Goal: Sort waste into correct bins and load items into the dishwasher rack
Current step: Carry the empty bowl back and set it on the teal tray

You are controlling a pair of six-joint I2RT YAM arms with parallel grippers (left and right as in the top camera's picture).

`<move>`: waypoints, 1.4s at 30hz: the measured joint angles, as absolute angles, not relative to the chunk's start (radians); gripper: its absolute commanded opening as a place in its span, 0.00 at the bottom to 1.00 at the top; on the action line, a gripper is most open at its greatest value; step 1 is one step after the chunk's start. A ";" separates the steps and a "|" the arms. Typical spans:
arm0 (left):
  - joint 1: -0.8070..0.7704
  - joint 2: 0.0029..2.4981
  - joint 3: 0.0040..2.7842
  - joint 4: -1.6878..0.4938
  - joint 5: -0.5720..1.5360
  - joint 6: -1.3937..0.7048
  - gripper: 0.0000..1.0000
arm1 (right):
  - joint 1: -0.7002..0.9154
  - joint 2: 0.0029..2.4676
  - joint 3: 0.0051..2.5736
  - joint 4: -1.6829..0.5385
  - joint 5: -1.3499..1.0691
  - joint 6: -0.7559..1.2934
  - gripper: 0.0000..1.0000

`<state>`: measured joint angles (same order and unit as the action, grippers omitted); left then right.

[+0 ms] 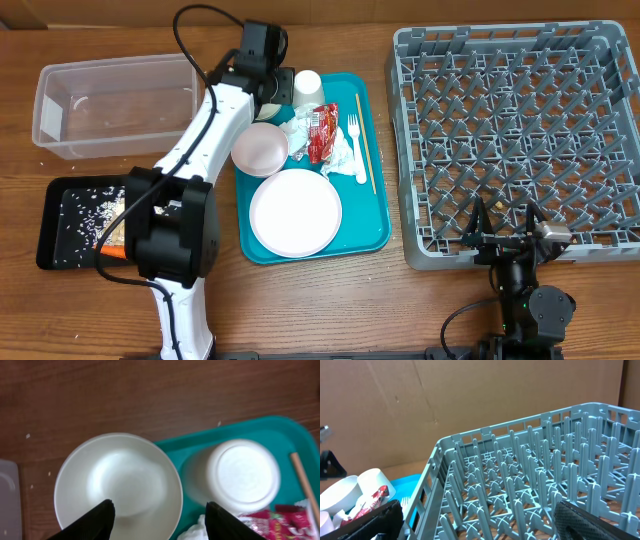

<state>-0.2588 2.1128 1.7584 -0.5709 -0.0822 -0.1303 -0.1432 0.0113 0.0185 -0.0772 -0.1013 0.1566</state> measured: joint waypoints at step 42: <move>-0.580 2.292 1.903 -0.913 -0.173 -0.231 0.65 | -0.143 0.011 0.019 -0.078 -0.102 0.157 1.00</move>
<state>-0.5800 2.2921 1.9026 -0.9131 -0.1726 -0.2306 -0.1432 0.0113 0.0185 -0.0776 -0.1020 0.1574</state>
